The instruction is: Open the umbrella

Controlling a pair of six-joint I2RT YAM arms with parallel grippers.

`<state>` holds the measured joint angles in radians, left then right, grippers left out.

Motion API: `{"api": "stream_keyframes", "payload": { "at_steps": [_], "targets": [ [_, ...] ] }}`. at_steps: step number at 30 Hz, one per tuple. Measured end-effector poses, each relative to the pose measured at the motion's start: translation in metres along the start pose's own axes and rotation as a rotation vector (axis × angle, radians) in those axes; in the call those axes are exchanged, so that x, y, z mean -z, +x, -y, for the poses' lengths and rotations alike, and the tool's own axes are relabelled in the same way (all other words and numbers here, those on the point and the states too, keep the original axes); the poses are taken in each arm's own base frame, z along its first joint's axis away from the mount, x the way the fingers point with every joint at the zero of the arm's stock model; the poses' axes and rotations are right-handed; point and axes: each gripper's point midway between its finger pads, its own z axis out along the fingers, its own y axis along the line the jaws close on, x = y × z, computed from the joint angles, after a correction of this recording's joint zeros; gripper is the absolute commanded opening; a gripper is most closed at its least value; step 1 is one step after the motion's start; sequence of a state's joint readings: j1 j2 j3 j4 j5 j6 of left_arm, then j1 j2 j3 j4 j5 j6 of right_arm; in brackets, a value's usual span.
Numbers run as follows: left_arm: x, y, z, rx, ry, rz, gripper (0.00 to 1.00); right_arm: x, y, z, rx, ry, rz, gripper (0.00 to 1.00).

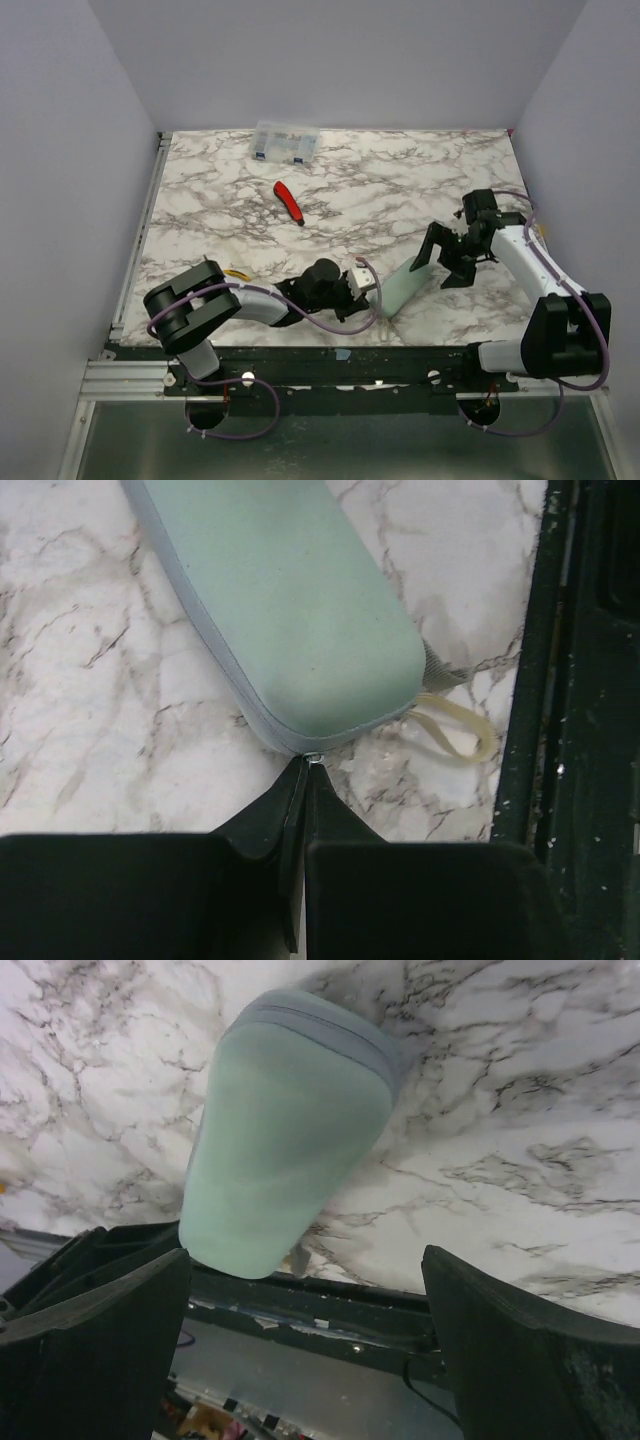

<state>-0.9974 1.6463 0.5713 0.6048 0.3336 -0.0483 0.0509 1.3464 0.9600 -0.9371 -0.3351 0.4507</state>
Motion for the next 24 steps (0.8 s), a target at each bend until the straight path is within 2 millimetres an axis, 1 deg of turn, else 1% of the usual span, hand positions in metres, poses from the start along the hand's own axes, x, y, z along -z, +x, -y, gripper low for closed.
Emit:
{"api": "stream_keyframes", "payload": {
  "at_steps": [2,4,9,12,14,15,18,19,21,23,24],
  "targets": [
    [-0.003,-0.004,0.009,-0.012,0.018,0.006,0.0,-0.006,0.01,-0.001,-0.016,-0.025,-0.038,1.0],
    [-0.007,-0.006,0.022,-0.03,0.047,0.011,0.0,-0.011,0.013,-0.003,-0.025,-0.051,-0.057,1.0],
    [-0.014,-0.012,0.039,-0.053,0.083,0.02,0.0,-0.027,0.001,-0.011,-0.026,-0.104,-0.048,0.94],
    [-0.017,-0.015,0.044,-0.061,0.093,0.024,0.0,-0.036,-0.001,-0.01,-0.026,-0.115,-0.048,0.88],
    [-0.019,-0.017,0.044,-0.062,0.094,0.028,0.0,-0.043,-0.002,-0.008,-0.023,-0.117,-0.046,0.78],
    [-0.019,-0.018,0.044,-0.063,0.093,0.029,0.0,-0.046,-0.003,-0.008,-0.02,-0.118,-0.044,0.7],
    [-0.021,-0.019,0.044,-0.064,0.093,0.029,0.0,-0.055,-0.004,-0.004,0.0,-0.124,-0.036,0.56],
    [-0.022,-0.018,0.044,-0.065,0.092,0.026,0.0,-0.056,-0.005,-0.004,0.008,-0.128,-0.034,0.5],
    [-0.023,-0.018,0.044,-0.067,0.09,0.021,0.0,-0.057,-0.007,-0.005,0.034,-0.137,-0.025,0.42],
    [-0.023,-0.017,0.044,-0.071,0.09,0.018,0.0,-0.059,-0.007,-0.007,0.072,-0.151,-0.023,0.37],
    [-0.023,-0.017,0.043,-0.074,0.09,0.017,0.0,-0.06,-0.008,-0.008,0.093,-0.156,-0.022,0.33]
  ]
}}
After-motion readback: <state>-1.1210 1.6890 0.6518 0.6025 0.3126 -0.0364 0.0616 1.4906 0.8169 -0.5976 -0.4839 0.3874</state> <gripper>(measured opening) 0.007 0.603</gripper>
